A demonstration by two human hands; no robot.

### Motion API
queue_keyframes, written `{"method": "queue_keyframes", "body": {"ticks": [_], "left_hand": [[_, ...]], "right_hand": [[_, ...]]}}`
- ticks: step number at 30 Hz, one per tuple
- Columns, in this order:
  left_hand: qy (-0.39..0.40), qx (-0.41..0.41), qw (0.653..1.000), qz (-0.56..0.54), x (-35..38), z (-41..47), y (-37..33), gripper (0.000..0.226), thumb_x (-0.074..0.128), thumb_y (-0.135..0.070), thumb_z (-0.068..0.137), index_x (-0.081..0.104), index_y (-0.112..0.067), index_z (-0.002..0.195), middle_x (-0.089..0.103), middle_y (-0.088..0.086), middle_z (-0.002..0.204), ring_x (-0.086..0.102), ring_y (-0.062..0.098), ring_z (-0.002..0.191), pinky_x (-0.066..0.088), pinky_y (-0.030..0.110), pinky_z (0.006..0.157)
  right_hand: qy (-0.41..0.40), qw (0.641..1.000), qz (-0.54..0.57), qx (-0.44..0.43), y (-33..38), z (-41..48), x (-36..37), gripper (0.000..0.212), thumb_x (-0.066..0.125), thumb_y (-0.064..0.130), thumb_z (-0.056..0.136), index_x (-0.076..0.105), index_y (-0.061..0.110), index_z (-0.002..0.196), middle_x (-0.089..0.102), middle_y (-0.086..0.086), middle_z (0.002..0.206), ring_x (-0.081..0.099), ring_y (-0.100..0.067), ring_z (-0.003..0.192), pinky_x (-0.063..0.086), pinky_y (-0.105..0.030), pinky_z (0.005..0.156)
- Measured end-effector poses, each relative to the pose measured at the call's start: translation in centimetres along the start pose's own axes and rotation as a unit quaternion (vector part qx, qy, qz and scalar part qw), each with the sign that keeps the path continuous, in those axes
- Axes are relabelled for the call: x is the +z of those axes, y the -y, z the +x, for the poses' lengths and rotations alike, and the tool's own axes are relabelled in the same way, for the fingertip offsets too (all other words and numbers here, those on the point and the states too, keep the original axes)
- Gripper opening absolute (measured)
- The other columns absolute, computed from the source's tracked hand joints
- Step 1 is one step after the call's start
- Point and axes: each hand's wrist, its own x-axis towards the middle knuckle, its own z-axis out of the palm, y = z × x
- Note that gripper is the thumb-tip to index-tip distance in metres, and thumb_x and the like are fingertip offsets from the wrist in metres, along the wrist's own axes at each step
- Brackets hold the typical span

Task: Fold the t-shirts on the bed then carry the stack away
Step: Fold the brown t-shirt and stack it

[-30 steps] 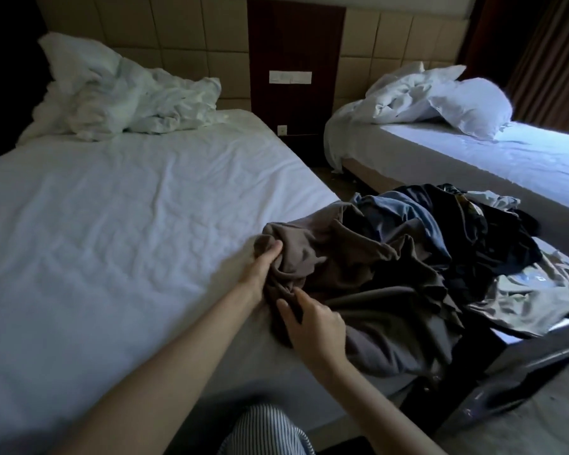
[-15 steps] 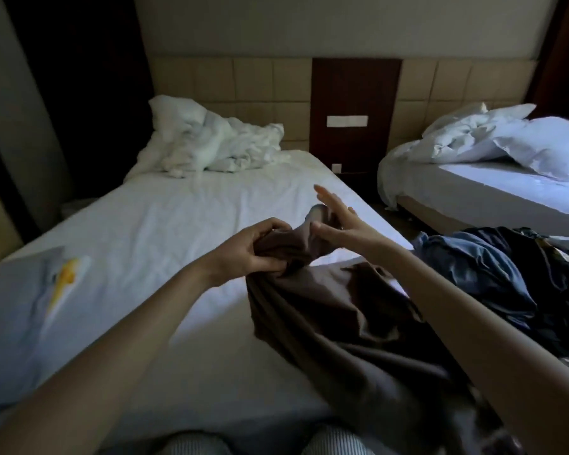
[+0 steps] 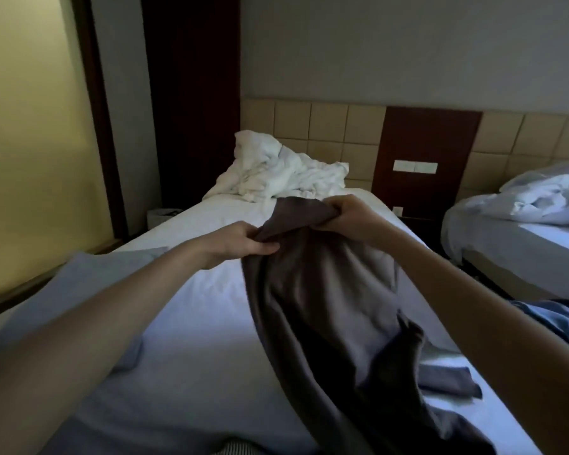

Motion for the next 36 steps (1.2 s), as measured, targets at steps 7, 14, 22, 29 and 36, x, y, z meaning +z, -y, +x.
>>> {"method": "queue_keyframes", "body": {"ticks": [7,14,22,29,36], "left_hand": [[-0.101,0.111,0.98,-0.13,-1.2,-0.3,-4.7,0.01,0.054,-0.017,0.094,0.063,-0.021,0.098,0.066,-0.002,0.102,0.062,0.012,0.1,0.047,0.025,0.092],[-0.17,0.102,0.962,-0.186,-2.6,-1.1,-4.8,0.019,0.051,-0.017,0.096,0.061,-0.011,0.111,0.064,0.008,0.107,0.061,0.022,0.103,0.048,0.028,0.088],[-0.206,0.048,0.939,0.27,-5.8,-1.7,-5.5,0.04,0.053,-0.046,0.09,0.06,-0.013,0.069,0.06,0.005,0.07,0.059,0.019,0.066,0.047,0.032,0.065],[-0.364,0.155,0.918,0.029,-8.3,-0.4,-11.3,0.031,0.045,-0.036,0.098,0.059,-0.017,0.077,0.056,-0.003,0.073,0.055,0.015,0.07,0.041,0.021,0.058],[-0.117,0.073,0.959,0.248,-8.8,-1.3,-9.6,0.055,0.046,-0.08,0.071,0.058,-0.028,0.083,0.062,-0.008,0.086,0.061,0.012,0.08,0.049,0.026,0.074]], "right_hand": [[0.192,0.97,-0.104,0.103,0.0,-0.4,-5.3,0.04,0.079,0.034,0.069,0.064,0.023,0.104,0.067,0.002,0.107,0.061,-0.017,0.101,0.047,-0.03,0.093],[0.092,0.937,0.278,0.191,-4.8,-4.3,-4.1,0.028,0.071,0.032,0.078,0.06,0.015,0.098,0.065,-0.011,0.098,0.064,-0.022,0.089,0.052,-0.032,0.076],[0.089,0.982,-0.138,0.093,1.1,-2.8,-8.0,0.017,0.061,0.04,0.087,0.057,0.027,0.098,0.057,0.011,0.091,0.056,-0.007,0.085,0.042,-0.021,0.072],[0.001,0.972,-0.168,0.167,2.3,1.0,-10.3,0.026,0.061,0.029,0.089,0.064,0.007,0.104,0.063,-0.009,0.098,0.06,-0.024,0.093,0.047,-0.033,0.085],[-0.017,0.989,0.088,0.121,3.8,-0.6,-12.2,0.023,0.058,0.042,0.085,0.062,0.02,0.093,0.065,-0.006,0.1,0.063,-0.02,0.089,0.05,-0.033,0.083]]}}
